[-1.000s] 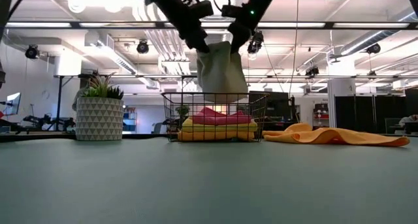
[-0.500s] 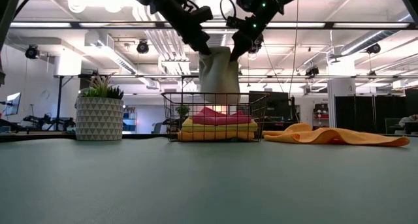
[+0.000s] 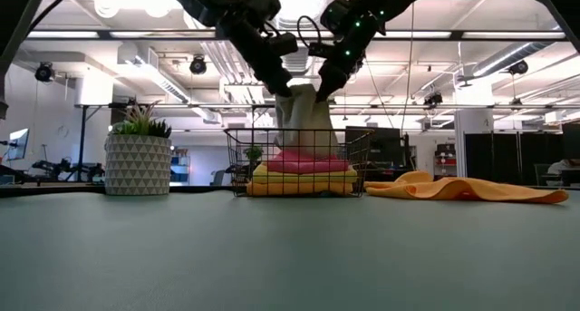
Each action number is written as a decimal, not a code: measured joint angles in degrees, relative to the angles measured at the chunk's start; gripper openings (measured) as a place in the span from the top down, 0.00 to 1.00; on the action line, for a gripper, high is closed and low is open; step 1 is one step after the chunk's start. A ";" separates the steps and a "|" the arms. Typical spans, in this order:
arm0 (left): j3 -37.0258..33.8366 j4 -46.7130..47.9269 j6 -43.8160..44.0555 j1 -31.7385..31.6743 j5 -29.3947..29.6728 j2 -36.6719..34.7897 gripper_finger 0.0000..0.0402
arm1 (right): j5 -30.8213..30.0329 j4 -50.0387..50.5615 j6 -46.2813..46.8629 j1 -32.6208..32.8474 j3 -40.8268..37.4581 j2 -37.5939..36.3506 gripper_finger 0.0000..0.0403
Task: Fold microfiber towels
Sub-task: Put the green microfiber cloth into the wire basket
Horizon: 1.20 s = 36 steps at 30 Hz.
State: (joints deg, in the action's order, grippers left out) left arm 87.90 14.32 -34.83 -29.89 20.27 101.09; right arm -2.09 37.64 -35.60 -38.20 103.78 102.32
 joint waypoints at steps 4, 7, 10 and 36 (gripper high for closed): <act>0.24 2.20 0.02 0.39 -0.15 -0.97 1.00 | 0.57 4.20 1.18 0.02 -0.02 0.07 0.97; 0.20 5.36 0.04 0.88 -1.09 -1.29 1.00 | 1.07 6.10 1.90 0.04 -1.14 0.09 0.97; 0.02 10.75 0.07 1.33 -3.68 -1.32 1.00 | 1.39 7.42 2.24 0.04 -2.50 0.14 0.97; -0.17 27.48 10.47 2.35 -13.50 0.14 0.81 | 11.20 19.25 13.70 3.72 -4.24 0.25 0.94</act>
State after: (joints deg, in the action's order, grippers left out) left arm 87.72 41.80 -24.36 -27.54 6.77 101.23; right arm 9.11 56.90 -21.90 -34.48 99.54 102.56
